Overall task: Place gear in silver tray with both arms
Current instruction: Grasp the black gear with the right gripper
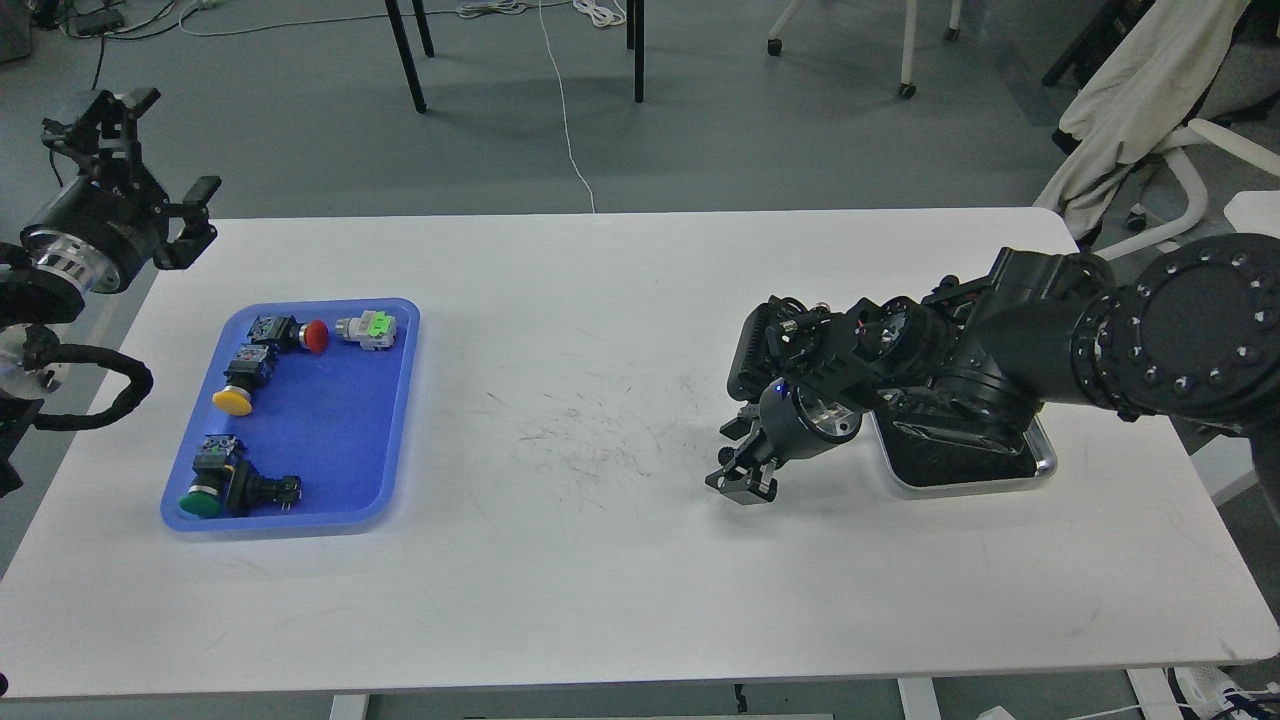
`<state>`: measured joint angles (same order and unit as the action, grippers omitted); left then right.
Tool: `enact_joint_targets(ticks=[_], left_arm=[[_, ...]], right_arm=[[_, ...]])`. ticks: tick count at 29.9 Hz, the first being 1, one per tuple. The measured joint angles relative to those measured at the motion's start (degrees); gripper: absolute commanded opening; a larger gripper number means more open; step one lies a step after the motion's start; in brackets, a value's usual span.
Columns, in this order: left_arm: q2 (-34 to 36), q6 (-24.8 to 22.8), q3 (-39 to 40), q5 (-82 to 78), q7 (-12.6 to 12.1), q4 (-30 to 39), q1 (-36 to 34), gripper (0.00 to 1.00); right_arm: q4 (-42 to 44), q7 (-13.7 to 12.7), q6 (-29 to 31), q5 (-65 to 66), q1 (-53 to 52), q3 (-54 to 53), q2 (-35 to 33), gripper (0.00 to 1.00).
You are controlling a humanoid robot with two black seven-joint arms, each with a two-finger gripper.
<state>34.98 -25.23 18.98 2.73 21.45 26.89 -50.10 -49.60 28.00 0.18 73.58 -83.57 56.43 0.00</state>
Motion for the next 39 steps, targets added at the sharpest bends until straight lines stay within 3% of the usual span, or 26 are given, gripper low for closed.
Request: enact_joint_targets(ticks=[20, 39], left_arm=[[0.0, -0.1, 0.1, 0.0, 0.0, -0.2, 0.1, 0.98], [0.1, -0.1, 0.0, 0.0, 0.0, -0.4, 0.1, 0.98]], right_arm=[[1.8, 0.0, -0.8, 0.1, 0.7, -0.1, 0.0, 0.43], [1.4, 0.0, -0.5, 0.7, 0.4, 0.3, 0.0, 0.17]])
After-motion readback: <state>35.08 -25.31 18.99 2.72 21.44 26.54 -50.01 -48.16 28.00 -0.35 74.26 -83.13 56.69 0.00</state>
